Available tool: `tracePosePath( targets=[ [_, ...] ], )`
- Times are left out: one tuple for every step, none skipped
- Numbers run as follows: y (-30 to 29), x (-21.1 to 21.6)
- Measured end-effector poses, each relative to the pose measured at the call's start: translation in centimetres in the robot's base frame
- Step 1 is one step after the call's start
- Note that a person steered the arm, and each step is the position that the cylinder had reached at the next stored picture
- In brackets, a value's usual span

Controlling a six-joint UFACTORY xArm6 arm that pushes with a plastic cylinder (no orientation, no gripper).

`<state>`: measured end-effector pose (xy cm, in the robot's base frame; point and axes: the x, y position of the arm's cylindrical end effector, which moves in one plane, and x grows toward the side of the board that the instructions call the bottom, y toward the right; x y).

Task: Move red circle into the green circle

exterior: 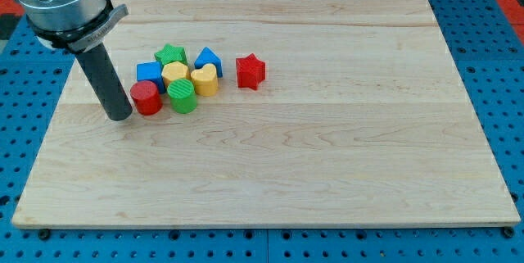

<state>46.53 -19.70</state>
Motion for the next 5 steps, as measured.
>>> tracePosePath(
  targets=[
    [-2.6, -0.2],
    [-2.6, -0.4],
    [-2.5, -0.5],
    [-1.3, -0.5],
    [0.6, -0.8]
  ],
)
